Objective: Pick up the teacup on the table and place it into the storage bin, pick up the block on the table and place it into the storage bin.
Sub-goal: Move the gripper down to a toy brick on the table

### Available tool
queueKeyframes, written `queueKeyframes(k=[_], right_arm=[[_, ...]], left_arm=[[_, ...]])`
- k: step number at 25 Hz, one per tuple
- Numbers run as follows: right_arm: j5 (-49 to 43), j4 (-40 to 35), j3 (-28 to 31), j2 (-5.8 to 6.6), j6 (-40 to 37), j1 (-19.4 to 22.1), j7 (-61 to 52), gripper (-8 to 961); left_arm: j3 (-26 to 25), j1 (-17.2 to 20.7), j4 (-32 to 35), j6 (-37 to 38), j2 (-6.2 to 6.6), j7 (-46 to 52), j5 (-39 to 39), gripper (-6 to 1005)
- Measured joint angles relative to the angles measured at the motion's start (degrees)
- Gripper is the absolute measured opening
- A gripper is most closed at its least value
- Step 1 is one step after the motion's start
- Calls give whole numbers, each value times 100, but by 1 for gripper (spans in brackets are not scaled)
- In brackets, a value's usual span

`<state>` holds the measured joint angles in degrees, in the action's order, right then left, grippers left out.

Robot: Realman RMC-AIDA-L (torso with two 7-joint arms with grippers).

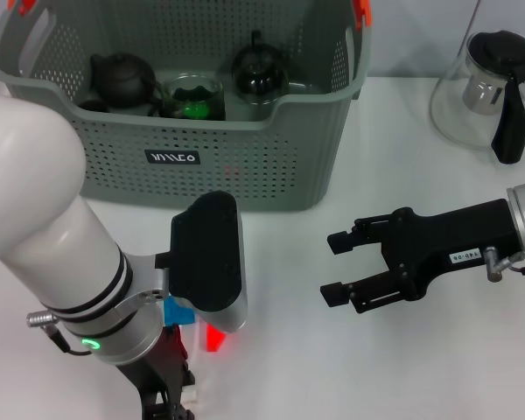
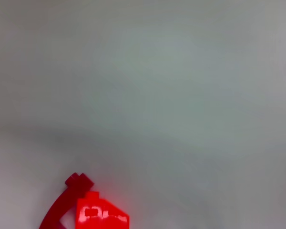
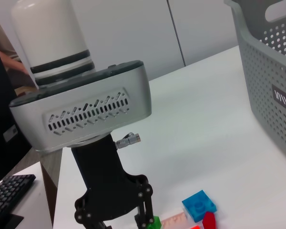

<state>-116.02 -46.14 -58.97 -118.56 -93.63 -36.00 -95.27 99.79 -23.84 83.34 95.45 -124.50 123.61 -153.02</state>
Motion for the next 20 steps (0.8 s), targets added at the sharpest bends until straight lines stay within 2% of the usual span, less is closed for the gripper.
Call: queueKeyframes(k=[15,20], right_arm=[[0,0,9,9,3,14,0,869],[0,0,18,9,2,15,0,869]], left_arm=[[32,3,-12,3,-4,1,0,333],[17,-22,-71,-86,3,19,0,272]])
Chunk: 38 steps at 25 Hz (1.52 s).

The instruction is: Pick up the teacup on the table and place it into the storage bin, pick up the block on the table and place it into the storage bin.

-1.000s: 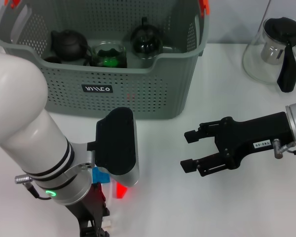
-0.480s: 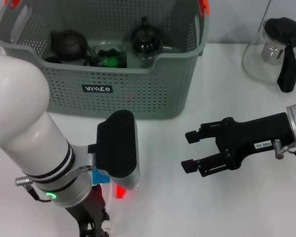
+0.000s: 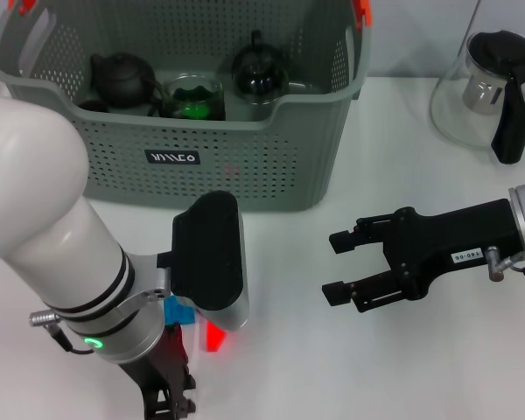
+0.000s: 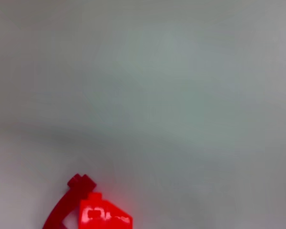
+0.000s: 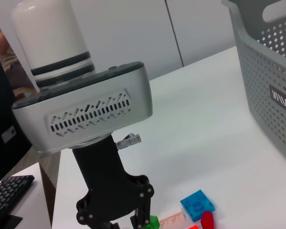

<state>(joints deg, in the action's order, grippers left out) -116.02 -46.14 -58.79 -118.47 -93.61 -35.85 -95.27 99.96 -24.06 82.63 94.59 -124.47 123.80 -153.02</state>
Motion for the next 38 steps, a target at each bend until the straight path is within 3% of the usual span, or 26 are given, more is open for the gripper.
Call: queueKeyframes(k=[9,18,22,26,28,33,36,38], right_arm=[[0,0,23,0,-18,16,0,869],[0,0,26,5,-23,25,0,869],[9,0,27,14,-43,27,0,869],[20,0,26,16,-71,33,0,869],[24,0,26,17,-77,34,0,868],[31,0,30,16,-122,15,0,868],[34,0,33,18,-126,-10,1,868],[41,0,35,8,-112,-20,40,868]], left_arm=[[8,5,65,-5,10,16,-26,146],[-120,60,671,269,-6,198,10,146],[-432,88,1198,496,-8,356,238,147],[-1512,-16,1811,766,-3,386,1168,147],[-2357,-232,1869,771,12,403,1651,147],[-4356,-1234,1219,563,111,267,2135,146],[-5303,-1967,234,234,410,78,2196,163],[-5489,-2219,-467,-270,671,49,2210,175]])
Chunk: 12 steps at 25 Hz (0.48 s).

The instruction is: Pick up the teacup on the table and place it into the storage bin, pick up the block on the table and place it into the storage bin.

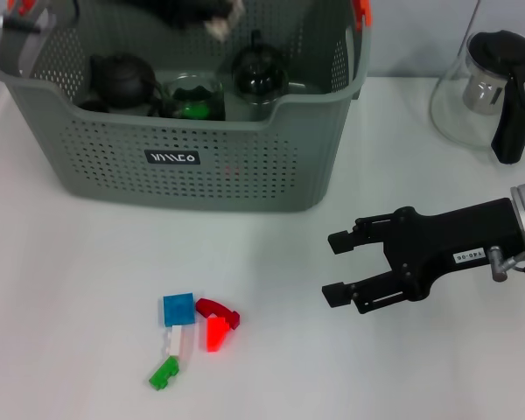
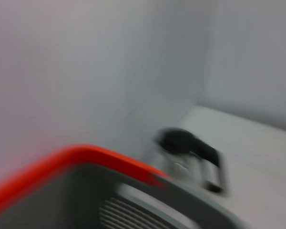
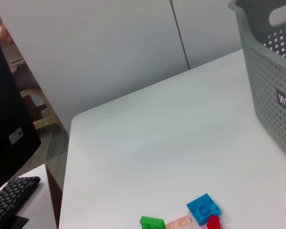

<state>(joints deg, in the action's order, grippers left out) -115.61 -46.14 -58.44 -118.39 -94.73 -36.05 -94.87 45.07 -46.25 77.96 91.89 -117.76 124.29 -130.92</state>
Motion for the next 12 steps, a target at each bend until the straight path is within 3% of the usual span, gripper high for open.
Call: queueKeyframes(k=[2,5,8,12], right_arm=[[4,-1,0,-11,6,-5,18,868],[8,-6,1,-23,33,-32,39,868],[-11,-6,0,-26,47,-67,44,868],[-23,-6,-2,-7,49,-95,49,868]], left_arm=[[-12,-149,-807,-664,241,4,-12,186],[18,-260,-1584,-1451,413,-5,-58,204],[-7,-301,-2020,-1765,474,-13,-41,221],[-59,-256,-2101,-1903,450,8,-4,244]])
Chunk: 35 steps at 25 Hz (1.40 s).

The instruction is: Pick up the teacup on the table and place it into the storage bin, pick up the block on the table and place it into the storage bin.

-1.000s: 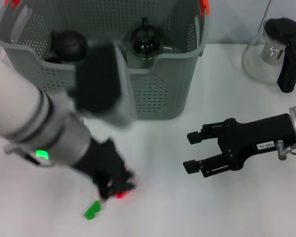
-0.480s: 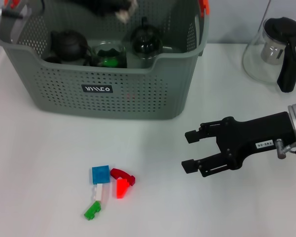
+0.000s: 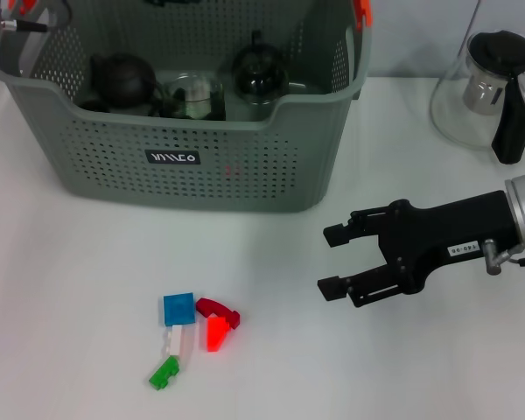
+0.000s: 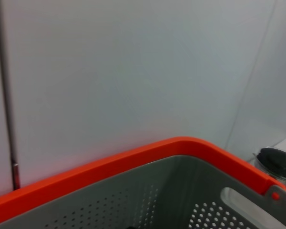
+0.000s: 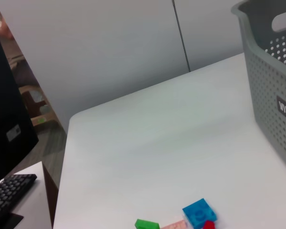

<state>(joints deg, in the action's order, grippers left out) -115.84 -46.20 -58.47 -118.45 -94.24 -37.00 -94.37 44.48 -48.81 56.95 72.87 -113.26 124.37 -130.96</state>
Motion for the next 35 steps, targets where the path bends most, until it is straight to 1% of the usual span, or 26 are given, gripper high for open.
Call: queueKeyframes(k=[5,7,8,11,12,13,15,16,18,20,21,24,26,28,30,35], right_arm=[[-3,-3,3,54,3,-32,7,869],[-5,-4,2,62,3,-36,7,869],[-6,-7,4,66,3,-35,7,869],[-5,-8,47,71,5,-31,7,869],[-5,-6,60,71,2,-30,7,869],[-4,-2,71,70,3,-27,7,869],[10,1,91,66,1,-15,7,869],[18,2,111,60,3,-8,7,869],[22,3,146,36,9,-2,7,869],[24,4,168,11,39,8,0,869],[25,5,179,1,44,11,-6,869],[27,56,222,-35,79,21,-31,869],[27,156,235,-41,132,5,-38,869],[27,246,260,-42,183,-18,-32,869],[27,348,281,-44,238,-40,-13,869],[27,437,284,-46,309,-67,-18,868]], left_arm=[[-68,153,232,-7,-48,8,56,273],[-135,300,514,162,-111,-1,222,432],[-150,419,758,375,-152,-22,403,511],[-124,839,1600,1267,-312,-169,1025,656],[-115,1030,1961,1658,-409,-286,1268,704],[-106,1151,2163,1886,-478,-362,1376,752],[-97,1507,2718,2479,-721,-683,1613,824],[-91,1718,3021,2724,-888,-922,1625,860],[30,2112,3497,3005,-1086,-1320,1585,932],[398,2486,3784,3051,-1117,-1419,1540,932],[677,2698,3941,3051,-1101,-1367,1521,931],[1132,3126,4328,3223,-1097,-1210,1306,931],[1466,3360,4598,3374,-1115,-1061,983,931],[1725,3461,4744,3417,-1117,-855,658,930],[1964,3486,4827,3446,-1121,-538,241,930],[2500,3303,4802,3465,-1124,481,-568,932]])
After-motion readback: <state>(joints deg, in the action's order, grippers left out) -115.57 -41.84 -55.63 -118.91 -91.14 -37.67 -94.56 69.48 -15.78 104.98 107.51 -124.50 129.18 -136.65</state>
